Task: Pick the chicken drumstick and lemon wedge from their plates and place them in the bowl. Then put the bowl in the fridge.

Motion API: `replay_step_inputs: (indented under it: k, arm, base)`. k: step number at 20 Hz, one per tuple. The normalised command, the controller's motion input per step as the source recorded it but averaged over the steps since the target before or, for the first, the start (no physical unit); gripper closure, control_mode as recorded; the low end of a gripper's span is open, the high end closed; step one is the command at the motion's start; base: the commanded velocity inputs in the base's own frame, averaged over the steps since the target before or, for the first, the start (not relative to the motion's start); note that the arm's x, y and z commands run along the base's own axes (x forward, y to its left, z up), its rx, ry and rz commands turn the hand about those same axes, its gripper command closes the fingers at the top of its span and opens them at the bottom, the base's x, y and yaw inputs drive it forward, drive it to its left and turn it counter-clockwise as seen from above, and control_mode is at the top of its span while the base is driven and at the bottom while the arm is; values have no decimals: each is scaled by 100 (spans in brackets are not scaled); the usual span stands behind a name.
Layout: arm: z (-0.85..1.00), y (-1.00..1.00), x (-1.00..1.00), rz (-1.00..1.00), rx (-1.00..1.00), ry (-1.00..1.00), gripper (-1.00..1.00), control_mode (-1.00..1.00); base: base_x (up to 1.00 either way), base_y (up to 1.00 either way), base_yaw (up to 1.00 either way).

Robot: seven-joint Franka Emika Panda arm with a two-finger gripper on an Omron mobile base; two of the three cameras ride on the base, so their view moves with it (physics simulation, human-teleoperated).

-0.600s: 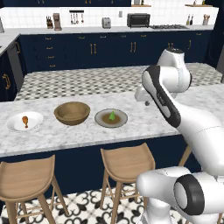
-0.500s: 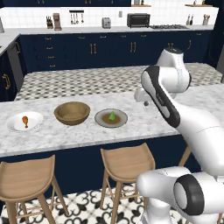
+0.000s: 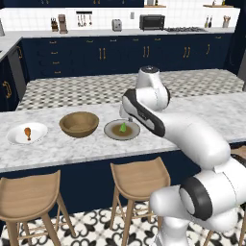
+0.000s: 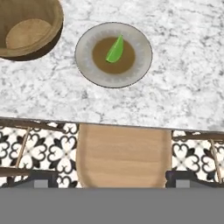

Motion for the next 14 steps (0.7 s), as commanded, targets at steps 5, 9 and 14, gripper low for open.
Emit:
replay_step_inputs:
  k: [5, 9, 14]
  arm:
    - [-49, -1, 83, 0, -1, 3, -100, -100]
    - [-62, -6, 93, -4, 0, 8, -100, -100]
    - [-44, -3, 100, -8, 0, 14, -100, -100]
  base:
    - [0, 0, 0]
    - [0, 0, 0]
    - [0, 0, 0]
